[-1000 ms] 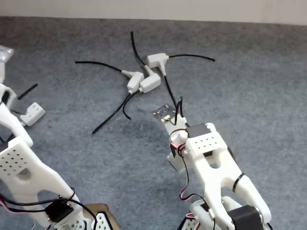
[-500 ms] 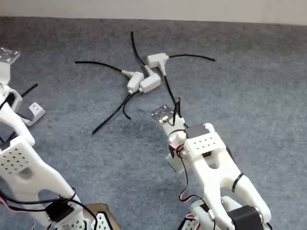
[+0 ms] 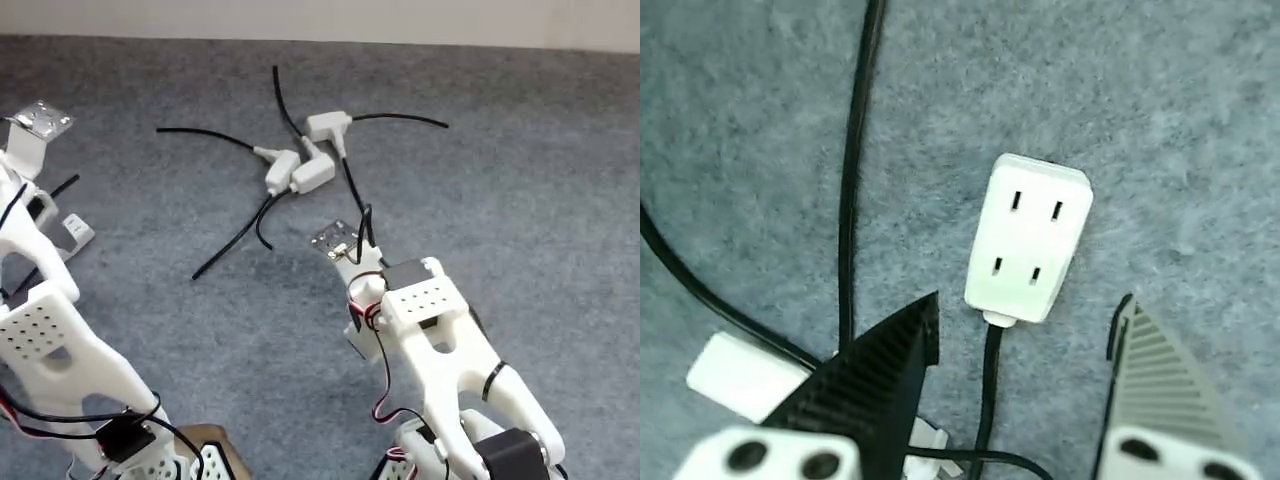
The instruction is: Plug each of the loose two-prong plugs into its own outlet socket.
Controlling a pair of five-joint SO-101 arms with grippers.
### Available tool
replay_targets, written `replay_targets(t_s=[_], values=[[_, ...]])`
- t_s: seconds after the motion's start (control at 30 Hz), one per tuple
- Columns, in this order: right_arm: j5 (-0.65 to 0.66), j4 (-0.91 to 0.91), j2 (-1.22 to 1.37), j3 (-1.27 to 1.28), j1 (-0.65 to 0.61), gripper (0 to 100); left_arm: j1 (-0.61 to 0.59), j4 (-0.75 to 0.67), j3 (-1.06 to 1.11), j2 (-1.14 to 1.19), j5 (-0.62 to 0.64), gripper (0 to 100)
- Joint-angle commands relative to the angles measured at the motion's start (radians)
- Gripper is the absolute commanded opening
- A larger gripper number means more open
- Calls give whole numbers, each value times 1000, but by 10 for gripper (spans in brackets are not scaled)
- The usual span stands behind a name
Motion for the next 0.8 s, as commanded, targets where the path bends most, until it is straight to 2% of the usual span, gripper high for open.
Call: replay_targets(t_s=[0.0,0.2,0.6,0.77], values=[[12,-2,-4,-21,-12,464,12,9,8,24,-54,286],[12,-2,-4,-21,-12,464,10,5,5,113,-86,286],[12,-2,-4,-21,-12,464,13,0,7,120,-129,284],[12,-1,-4,-19,-12,464,8,-80,5,119,-107,284]])
